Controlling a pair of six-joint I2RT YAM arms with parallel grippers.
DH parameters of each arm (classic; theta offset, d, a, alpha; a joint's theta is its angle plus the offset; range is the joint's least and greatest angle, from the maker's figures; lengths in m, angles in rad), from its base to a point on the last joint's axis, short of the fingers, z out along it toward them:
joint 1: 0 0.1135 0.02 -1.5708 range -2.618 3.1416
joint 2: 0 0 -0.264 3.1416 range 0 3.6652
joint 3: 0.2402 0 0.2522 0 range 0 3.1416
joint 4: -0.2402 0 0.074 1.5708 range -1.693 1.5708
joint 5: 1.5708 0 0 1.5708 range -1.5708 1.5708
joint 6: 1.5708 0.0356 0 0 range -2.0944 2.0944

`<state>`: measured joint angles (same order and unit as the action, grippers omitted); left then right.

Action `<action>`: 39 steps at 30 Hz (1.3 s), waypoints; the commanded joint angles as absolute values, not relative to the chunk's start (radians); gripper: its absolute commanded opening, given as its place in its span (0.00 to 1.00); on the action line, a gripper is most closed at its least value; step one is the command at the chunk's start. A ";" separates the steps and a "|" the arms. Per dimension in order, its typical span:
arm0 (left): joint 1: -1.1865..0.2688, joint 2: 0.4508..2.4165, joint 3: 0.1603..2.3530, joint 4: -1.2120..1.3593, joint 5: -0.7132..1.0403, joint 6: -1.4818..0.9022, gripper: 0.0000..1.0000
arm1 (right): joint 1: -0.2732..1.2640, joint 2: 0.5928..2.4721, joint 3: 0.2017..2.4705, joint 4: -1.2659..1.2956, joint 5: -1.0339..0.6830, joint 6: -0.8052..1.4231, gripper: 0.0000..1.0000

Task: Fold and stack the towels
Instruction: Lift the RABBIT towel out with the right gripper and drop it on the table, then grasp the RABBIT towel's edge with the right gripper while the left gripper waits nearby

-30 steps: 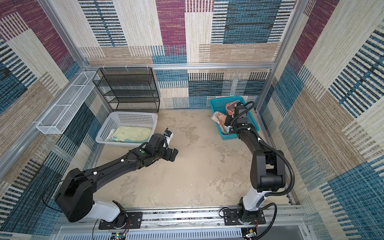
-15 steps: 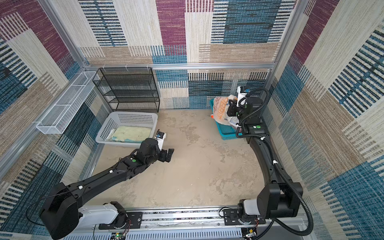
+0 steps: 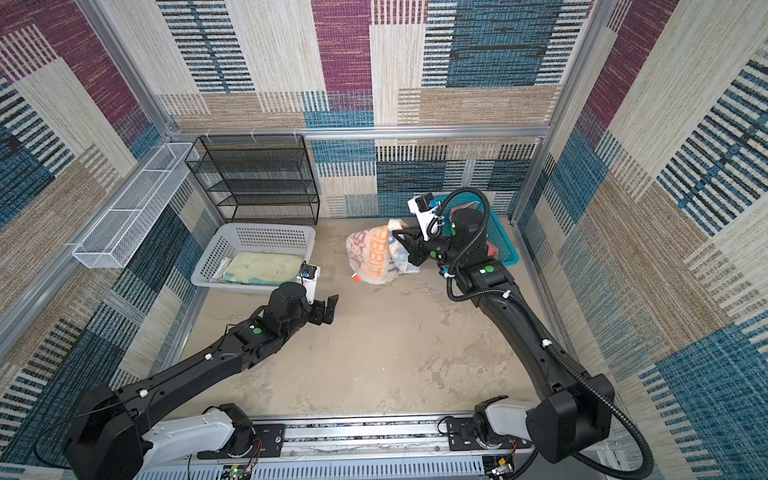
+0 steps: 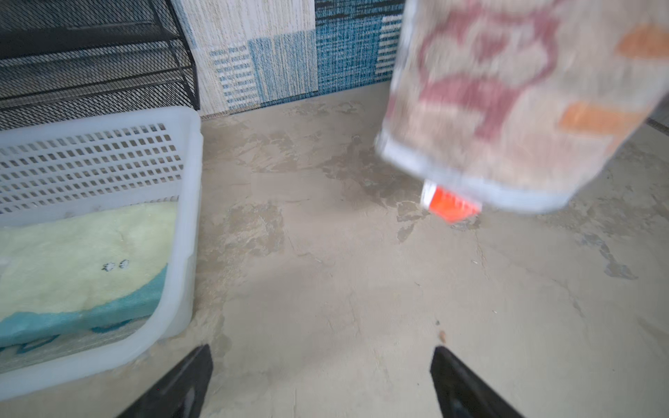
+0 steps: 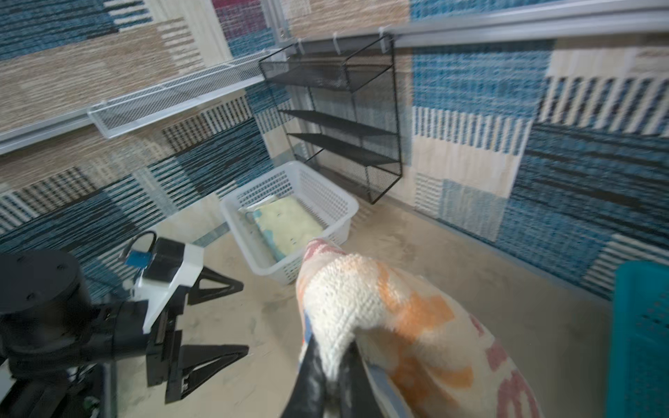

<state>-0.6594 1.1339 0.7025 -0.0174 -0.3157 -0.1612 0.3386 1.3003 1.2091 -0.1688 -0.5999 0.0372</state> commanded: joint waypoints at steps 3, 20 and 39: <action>-0.660 1.029 0.661 0.002 -0.411 -0.125 0.99 | 0.389 1.370 1.141 -0.106 -0.700 0.090 0.02; -0.660 1.025 0.647 -0.066 -0.445 -0.117 0.99 | 0.389 1.865 1.339 -0.139 -0.367 0.143 0.12; -0.658 1.241 0.743 -0.103 -0.489 -0.134 0.99 | 0.379 1.730 1.230 -0.084 -0.240 -0.085 0.71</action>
